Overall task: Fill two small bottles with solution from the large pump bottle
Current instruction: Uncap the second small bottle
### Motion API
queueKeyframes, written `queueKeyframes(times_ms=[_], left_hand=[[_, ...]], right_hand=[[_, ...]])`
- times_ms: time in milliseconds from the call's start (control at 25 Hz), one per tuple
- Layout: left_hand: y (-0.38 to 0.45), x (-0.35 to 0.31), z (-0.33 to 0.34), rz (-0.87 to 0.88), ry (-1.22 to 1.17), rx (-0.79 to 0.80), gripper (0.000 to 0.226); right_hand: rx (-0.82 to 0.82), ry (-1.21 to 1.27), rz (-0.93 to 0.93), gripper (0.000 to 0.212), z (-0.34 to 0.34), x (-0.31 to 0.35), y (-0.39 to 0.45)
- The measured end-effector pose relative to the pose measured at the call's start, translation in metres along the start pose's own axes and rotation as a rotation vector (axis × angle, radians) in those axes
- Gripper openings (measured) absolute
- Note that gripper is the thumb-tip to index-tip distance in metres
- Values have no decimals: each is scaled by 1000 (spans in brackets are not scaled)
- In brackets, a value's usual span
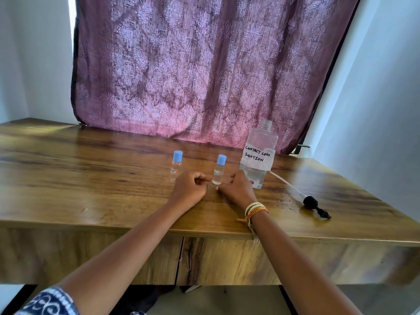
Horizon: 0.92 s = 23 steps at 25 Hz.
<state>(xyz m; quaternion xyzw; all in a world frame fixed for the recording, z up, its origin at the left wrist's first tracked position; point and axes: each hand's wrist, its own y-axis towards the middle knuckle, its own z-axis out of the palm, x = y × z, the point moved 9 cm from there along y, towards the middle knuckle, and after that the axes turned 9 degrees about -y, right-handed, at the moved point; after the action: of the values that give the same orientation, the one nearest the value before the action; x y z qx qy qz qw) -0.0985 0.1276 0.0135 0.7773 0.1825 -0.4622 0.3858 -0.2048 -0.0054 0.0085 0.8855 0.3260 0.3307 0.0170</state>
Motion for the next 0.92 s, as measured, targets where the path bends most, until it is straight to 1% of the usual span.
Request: queueKeyframes(times_ms=[80, 120, 200, 280, 320, 400, 440, 560, 600, 680, 760, 840, 920], left_hand=[[0, 5, -16, -37, 28, -55, 16], [1, 11, -29, -78, 33, -114, 13], [1, 27, -57, -157, 30, -248, 11], [6, 37, -77, -205, 31, -320, 24], [11, 39, -81, -213, 37, -314, 34], [25, 38, -80, -207, 96, -240, 51], [32, 38, -78, -191, 124, -195, 52], [40, 35, -68, -86, 91, -102, 23], [39, 34, -66, -59, 68, -87, 18], [38, 33, -63, -31, 33, -53, 14], [37, 35, -61, -35, 0, -21, 10], [38, 39, -62, -41, -30, 4, 6], [39, 40, -59, -29, -63, 55, 6]], right_hand=[[-80, -26, -64, 33, -2, 12, -17], [-95, -30, -110, 33, 0, 20, -26], [-73, -35, -186, 34, 7, 36, -36], [-41, 22, -219, 27, 11, 53, -37], [-34, 73, -224, 25, 12, 62, -34], [-54, 193, -230, 24, 14, 83, -26], [-70, 244, -235, 24, 15, 94, -20], [-61, 330, -270, 30, 21, 119, -3], [-53, 323, -290, 32, 24, 124, 2], [-83, 283, -321, 30, 26, 127, 8], [-118, 286, -310, 25, 29, 122, 12], [-113, 322, -318, 21, 32, 120, 14], [-71, 371, -352, 18, 32, 122, 15]])
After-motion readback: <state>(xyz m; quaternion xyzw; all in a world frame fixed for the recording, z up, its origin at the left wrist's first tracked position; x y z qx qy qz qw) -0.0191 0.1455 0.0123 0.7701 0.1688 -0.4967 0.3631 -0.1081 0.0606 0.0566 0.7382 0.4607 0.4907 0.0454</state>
